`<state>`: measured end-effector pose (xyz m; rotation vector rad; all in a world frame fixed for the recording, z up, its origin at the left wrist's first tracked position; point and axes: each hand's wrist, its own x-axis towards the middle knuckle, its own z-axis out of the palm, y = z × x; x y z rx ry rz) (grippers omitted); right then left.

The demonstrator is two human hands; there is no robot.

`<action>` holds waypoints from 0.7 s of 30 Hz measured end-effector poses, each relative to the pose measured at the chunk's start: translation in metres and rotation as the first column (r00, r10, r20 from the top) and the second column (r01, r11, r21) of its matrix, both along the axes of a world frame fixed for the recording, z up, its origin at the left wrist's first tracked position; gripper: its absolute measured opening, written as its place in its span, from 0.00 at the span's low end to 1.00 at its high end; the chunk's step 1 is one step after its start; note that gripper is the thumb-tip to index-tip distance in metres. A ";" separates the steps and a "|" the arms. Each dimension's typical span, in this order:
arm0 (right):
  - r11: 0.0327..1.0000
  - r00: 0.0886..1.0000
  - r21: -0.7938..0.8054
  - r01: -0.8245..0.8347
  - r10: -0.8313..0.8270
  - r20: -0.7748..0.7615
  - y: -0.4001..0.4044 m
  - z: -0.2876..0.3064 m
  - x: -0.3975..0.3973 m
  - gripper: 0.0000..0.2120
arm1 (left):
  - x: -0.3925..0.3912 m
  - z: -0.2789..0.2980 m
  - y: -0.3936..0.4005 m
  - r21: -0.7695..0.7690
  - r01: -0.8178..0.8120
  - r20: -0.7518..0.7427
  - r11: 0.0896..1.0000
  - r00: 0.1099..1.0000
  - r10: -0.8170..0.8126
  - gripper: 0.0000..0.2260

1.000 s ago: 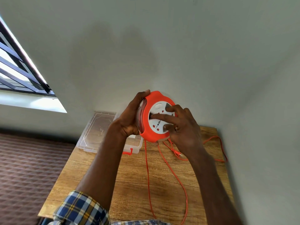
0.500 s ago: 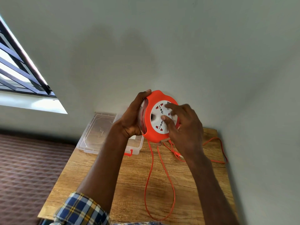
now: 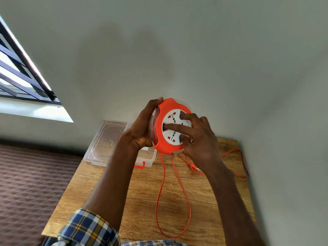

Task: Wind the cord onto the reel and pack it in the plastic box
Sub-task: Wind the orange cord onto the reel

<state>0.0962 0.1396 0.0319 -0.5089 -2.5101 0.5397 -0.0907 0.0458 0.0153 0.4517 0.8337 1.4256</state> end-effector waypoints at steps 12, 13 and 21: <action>0.944 0.947 -0.167 0.286 -0.304 -0.098 -0.014 0.001 -0.004 0.34 | 0.006 0.000 0.006 -0.040 -0.026 -0.005 0.999 1.000 0.025 0.32; 0.934 0.937 -0.171 0.315 -0.334 -0.099 -0.015 0.001 -0.005 0.34 | 0.007 0.001 0.006 -0.040 -0.027 -0.011 0.999 1.000 0.026 0.31; 0.872 0.893 -0.244 0.424 -0.447 -0.045 -0.019 0.002 -0.012 0.29 | 0.017 0.007 0.007 -0.030 -0.001 -0.037 1.000 0.999 0.000 0.31</action>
